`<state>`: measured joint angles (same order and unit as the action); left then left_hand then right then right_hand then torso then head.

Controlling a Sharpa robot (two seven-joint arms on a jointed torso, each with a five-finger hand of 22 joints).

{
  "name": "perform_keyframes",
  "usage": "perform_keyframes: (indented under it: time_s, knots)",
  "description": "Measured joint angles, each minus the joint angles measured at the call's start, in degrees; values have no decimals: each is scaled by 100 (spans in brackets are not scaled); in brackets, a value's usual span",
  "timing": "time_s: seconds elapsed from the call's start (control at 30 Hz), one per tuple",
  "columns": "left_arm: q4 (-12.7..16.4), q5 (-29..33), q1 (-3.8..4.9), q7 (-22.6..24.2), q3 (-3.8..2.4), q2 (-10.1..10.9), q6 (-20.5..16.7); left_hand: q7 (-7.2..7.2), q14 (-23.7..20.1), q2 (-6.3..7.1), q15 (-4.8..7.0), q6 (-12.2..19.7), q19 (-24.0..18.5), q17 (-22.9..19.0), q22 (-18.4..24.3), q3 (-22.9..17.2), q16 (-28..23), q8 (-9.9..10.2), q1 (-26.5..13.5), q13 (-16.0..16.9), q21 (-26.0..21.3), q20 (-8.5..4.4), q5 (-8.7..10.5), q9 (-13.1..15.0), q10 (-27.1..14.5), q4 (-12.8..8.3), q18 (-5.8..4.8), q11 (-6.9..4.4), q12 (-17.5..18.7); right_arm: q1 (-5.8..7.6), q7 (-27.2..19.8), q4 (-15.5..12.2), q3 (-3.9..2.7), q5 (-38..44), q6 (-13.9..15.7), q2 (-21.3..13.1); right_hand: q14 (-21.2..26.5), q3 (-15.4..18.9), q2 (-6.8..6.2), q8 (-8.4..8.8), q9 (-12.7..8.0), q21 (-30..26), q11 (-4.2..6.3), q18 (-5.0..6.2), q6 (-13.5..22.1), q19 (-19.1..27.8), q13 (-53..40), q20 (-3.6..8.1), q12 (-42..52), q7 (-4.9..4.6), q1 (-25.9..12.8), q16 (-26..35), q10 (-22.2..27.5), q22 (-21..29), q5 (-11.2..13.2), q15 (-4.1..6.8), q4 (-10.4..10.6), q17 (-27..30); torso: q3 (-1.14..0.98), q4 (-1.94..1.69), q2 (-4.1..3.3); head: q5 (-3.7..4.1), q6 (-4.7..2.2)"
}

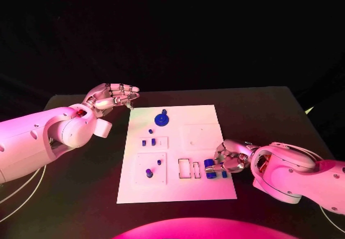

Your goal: Assemble the parts on the task board

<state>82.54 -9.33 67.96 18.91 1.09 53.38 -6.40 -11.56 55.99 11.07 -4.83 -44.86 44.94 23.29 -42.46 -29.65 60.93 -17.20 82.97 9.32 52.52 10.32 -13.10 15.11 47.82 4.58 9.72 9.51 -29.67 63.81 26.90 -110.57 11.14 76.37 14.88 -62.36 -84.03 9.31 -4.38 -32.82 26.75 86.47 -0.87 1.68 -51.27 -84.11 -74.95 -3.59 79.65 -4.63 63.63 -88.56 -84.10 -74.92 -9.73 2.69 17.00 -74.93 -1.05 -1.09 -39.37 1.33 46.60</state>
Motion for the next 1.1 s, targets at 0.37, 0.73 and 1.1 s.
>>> perform_keyframes:
  time_s: [0.37, 0.73, 1.1]
  knots:
    - [1, 0, 0, -18, 0, 4, 28, 0, 0, 0, 0, 0, 0, 0, 0, 0, 0, 0, 0, 0, 0, 0, 0, 0, -21, 0, 0, 21, 0, -112, 241, 122, -45, 237, -47, 230, 2, -61, 89, -66, 574, 0, 17, 0, -78, 12, 1, 11, -29, 13, 28, 0, 17, 1, 0, 1, -24, 1, -4, 4, 1, -14, 5]
    - [5, 0, -1, -36, 0, 17, 53, 0, 0, 0, 0, 0, 0, 1, -1, 0, 0, 0, 0, 0, 0, 0, 0, 0, -21, 0, 0, 21, 0, -176, 295, 105, -42, 369, 213, 321, 9, -225, 235, 113, 957, 153, 99, -88, -267, 20, 2, 62, 0, 81, 796, -34, -3, 1, -644, 92, -2, 2, -1, 2, 4, -24, 21]
    - [-1, 0, -1, -53, 0, 16, 63, 21, -21, 1, -21, 21, 0, 1, 7, 0, 0, 0, -46, -6, -26, 0, 0, 1, -20, 0, 0, 20, 0, -79, 297, -129, 6, -361, 627, 221, -11, -321, 325, 205, -43, 173, 149, -88, -298, 21, 2, 103, 0, 77, 963, -56, 6, -2, -929, 112, -31, 2, 2, 2, 7, -32, -9]
